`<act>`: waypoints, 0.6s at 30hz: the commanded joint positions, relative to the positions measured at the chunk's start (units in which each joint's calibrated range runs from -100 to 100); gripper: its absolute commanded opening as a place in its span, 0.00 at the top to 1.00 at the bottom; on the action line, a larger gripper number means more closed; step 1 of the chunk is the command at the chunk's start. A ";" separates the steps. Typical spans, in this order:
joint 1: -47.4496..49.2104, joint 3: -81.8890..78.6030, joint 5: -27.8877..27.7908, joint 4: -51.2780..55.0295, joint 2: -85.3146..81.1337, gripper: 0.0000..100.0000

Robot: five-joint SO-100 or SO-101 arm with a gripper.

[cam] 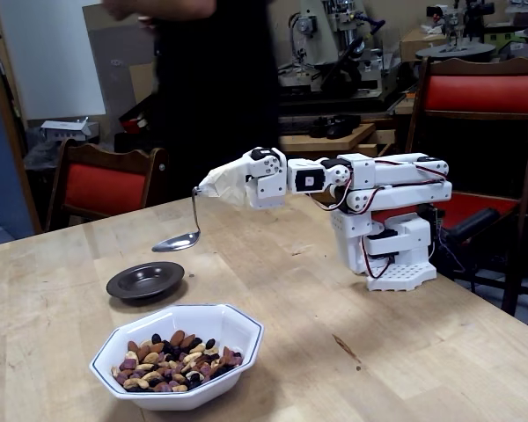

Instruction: Use spoon to take food

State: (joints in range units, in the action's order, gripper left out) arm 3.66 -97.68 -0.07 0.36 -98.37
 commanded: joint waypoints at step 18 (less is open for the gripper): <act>0.11 0.16 0.05 -1.39 -0.26 0.96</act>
State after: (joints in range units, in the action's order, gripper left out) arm 3.66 -97.68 -0.07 0.36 -98.37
